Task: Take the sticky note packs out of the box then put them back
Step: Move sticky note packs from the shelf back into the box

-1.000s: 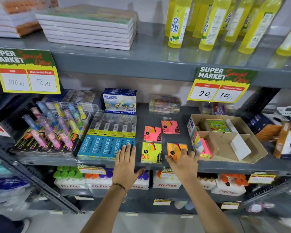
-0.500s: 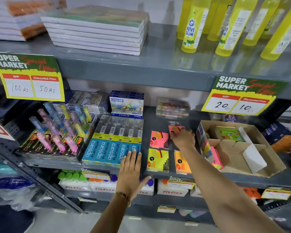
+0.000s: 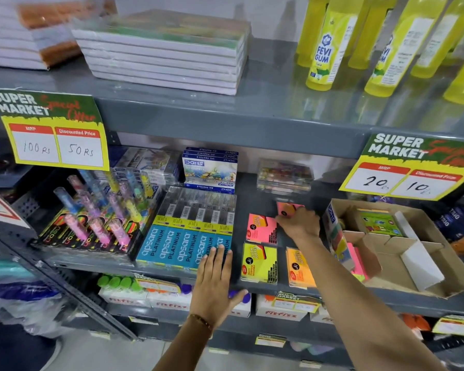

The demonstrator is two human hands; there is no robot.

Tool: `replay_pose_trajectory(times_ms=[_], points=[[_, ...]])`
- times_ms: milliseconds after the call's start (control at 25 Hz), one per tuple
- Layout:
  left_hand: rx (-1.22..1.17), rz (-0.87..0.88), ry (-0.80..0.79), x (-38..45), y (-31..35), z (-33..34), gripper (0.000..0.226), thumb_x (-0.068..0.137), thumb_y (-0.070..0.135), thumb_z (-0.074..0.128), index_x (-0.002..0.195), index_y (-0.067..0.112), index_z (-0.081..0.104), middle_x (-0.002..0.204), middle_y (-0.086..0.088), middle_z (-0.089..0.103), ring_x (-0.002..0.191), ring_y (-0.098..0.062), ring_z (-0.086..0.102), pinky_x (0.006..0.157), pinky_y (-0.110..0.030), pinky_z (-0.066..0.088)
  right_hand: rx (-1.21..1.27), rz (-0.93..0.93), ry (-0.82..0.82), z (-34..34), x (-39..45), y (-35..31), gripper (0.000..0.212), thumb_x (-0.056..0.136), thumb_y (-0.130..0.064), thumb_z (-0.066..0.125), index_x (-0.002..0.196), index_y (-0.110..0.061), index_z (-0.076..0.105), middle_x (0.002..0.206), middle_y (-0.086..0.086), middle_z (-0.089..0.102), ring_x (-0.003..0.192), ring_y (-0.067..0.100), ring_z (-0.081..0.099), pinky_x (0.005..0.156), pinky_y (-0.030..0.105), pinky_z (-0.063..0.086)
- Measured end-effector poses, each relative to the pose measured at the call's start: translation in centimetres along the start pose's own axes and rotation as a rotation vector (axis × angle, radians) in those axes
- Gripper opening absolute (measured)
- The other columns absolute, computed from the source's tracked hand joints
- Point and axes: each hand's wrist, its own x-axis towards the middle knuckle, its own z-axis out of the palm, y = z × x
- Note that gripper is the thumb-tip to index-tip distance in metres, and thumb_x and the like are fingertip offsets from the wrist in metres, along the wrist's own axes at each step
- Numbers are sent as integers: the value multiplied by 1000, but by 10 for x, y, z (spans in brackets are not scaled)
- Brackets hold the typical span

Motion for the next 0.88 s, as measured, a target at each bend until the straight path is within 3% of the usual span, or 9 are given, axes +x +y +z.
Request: replay_pose_trajectory(times_ms=[200,360,520,880], points=[[2,0,9,-2,1,-4,92,67,68,62,132,4,45,133,-20,52,123,-34,48,110,-38,2,-28,-81,-39,22,-37,-35,83,76,-65,58,128,0,49,128,22,54,119,36,51,96,37,48],[-4,5,-42,-3,1,-7,87,76,70,39,134,6,36,133,-18,53,123,-33,48,110,-39,1,-20,-70,-39,39,-57,-47,87,76,-59,64,133,2,41,130,22,48,118,36,47,94,39,48],[-14,16,-69,-1,1,-7,93,66,70,61,130,5,47,131,-19,55,120,-33,51,111,-38,-3,-53,-50,-33,40,-59,-50,87,77,-60,62,133,2,40,130,22,47,118,36,47,94,39,48],[-18,28,-69,1,-1,-6,94,61,67,69,128,4,49,130,-20,55,119,-35,52,110,-38,1,-52,-14,-59,43,-60,-51,94,72,-62,67,136,-3,33,132,20,43,121,35,45,96,39,48]])
